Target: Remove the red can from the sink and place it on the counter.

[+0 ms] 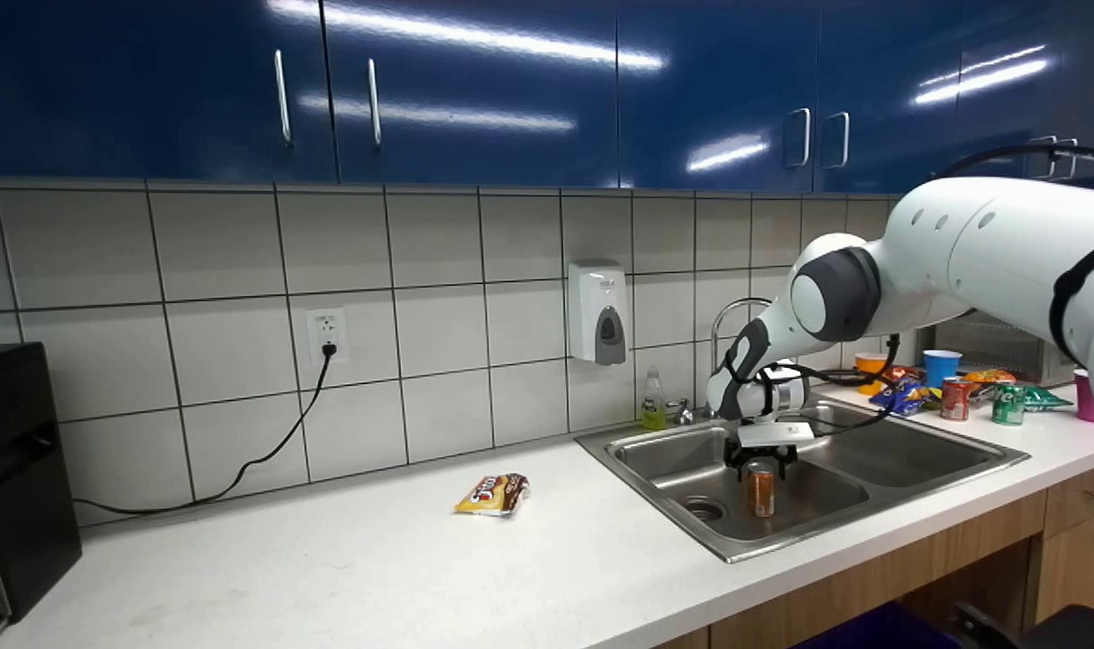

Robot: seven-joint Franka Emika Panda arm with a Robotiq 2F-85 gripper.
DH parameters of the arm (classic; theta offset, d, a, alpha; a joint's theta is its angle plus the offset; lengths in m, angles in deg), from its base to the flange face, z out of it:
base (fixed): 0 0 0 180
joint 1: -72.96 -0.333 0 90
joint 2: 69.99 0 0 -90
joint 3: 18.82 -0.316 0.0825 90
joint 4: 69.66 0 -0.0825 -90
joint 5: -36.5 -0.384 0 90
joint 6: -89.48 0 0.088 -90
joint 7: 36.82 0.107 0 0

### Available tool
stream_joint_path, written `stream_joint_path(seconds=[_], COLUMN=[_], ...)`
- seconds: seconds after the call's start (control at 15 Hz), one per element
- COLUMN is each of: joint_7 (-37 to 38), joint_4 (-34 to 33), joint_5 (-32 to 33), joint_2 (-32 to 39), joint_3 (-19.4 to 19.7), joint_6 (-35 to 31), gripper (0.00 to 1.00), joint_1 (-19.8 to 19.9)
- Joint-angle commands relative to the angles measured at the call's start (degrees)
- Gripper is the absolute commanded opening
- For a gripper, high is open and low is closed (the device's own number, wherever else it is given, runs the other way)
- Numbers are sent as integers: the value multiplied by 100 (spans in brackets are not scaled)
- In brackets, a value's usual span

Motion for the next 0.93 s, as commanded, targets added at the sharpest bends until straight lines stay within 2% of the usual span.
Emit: stream_joint_path(seconds=[0.0,0.27,0.87], joint_7=[71,93,41], joint_4=[-418,-519,19], joint_5=[23,19,-36], joint_2=[222,285,-283], joint_3=[-91,-88,-36], joint_6=[208,230,268], gripper=[74,40,38], joint_1=[113,115,-103])
